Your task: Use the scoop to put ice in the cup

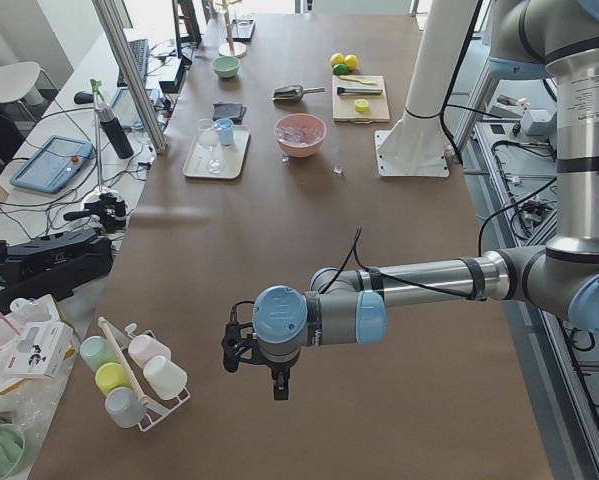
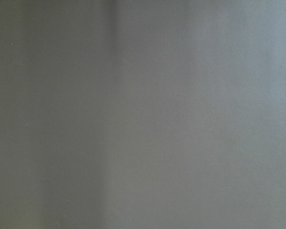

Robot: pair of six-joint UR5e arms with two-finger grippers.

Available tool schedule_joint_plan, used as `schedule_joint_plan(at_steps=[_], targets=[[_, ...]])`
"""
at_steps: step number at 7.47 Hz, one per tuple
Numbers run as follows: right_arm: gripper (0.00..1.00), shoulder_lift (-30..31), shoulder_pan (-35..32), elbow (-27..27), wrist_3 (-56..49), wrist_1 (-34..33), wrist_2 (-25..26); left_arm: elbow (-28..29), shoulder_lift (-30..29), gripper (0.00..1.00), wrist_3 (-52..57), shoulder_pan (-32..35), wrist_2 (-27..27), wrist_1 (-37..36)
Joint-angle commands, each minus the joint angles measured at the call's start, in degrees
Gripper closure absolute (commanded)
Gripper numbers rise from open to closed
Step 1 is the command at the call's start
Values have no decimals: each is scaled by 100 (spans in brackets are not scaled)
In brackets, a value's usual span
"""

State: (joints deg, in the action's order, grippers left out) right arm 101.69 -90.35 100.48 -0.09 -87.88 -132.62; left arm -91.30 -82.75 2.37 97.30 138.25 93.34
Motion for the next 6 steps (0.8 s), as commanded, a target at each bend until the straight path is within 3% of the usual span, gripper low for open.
schedule_joint_plan(at_steps=[1,6], targets=[[1,0,0,-11,0,-1,-9,-28,4,2,0,-26,9,0],[1,17,0,-11,-9,-1,0,-45,56,2,0,-18,17,9]])
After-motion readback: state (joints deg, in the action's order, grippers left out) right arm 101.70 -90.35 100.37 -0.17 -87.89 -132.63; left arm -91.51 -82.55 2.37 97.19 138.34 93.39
